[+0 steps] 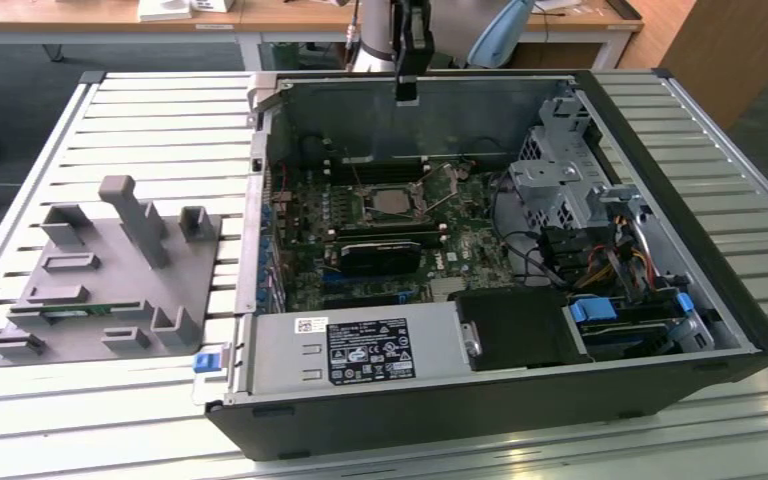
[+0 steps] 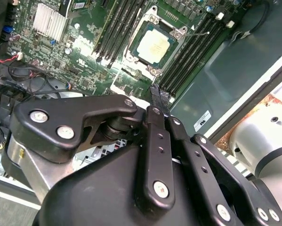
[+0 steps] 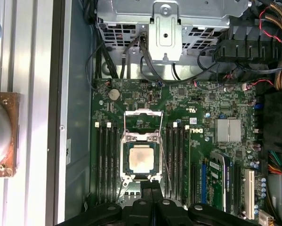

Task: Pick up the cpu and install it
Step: 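Close the cpu cover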

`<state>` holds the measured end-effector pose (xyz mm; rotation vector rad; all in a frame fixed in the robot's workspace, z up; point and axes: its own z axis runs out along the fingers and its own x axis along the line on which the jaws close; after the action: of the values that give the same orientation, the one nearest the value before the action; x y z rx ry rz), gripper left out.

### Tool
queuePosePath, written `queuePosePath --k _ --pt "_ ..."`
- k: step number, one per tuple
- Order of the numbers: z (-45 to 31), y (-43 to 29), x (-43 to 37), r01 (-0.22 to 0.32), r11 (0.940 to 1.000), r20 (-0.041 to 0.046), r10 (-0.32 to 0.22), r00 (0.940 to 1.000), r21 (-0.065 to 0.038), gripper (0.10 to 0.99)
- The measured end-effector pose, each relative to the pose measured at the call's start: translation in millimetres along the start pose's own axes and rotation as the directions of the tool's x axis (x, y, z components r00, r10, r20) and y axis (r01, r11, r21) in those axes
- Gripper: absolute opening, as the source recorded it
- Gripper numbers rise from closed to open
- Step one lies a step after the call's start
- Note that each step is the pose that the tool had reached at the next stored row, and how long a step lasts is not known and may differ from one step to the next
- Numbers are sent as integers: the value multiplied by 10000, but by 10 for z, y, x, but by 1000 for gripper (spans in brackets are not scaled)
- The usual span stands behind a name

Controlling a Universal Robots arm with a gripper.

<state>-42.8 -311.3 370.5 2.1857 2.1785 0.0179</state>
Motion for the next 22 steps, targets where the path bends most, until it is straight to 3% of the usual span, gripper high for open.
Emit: queuePosePath --k 22 --pt "85 -4 3 0 10000 0 0 10000 0 106"
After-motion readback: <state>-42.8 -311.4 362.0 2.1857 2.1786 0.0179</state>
